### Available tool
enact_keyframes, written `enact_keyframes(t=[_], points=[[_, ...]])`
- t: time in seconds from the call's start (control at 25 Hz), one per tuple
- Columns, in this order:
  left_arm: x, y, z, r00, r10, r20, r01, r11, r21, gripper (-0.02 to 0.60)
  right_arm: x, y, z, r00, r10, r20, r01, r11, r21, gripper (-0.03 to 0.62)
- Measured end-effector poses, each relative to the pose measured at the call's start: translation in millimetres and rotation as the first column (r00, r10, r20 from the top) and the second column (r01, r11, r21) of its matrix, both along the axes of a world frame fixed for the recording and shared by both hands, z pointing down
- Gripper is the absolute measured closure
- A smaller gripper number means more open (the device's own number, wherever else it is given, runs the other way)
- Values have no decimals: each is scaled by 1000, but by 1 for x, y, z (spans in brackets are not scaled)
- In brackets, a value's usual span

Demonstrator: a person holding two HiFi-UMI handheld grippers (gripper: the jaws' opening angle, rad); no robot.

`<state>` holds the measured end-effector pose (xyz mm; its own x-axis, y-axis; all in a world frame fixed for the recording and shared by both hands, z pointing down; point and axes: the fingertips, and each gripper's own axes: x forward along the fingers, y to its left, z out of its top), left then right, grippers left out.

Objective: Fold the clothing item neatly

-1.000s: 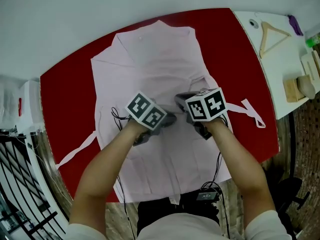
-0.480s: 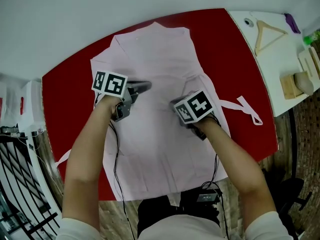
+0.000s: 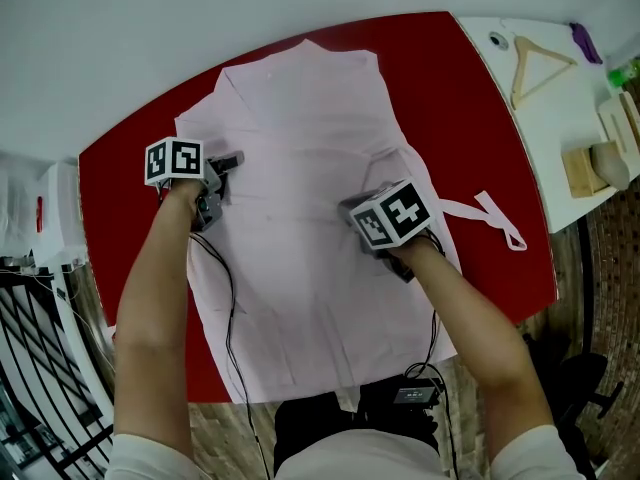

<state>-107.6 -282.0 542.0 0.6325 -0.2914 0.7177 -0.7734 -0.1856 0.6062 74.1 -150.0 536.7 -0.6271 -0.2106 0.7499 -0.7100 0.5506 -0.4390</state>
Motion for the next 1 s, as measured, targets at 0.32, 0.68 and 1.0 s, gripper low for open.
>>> enact_keyframes(t=[0.32,0.68,1.0], points=[[9,86,-11,968,230,-97,-234,972,-33,575,-15,11,-12,999,-32,14,31,999,34,579],[3,100,-24,988,85,-130,-79,996,49,575,-12,15,-19,996,6,87,-13,996,86,577],[-18,138,-125,941,-31,-337,190,873,449,575,88,4,-75,922,304,239,-367,883,293,576]])
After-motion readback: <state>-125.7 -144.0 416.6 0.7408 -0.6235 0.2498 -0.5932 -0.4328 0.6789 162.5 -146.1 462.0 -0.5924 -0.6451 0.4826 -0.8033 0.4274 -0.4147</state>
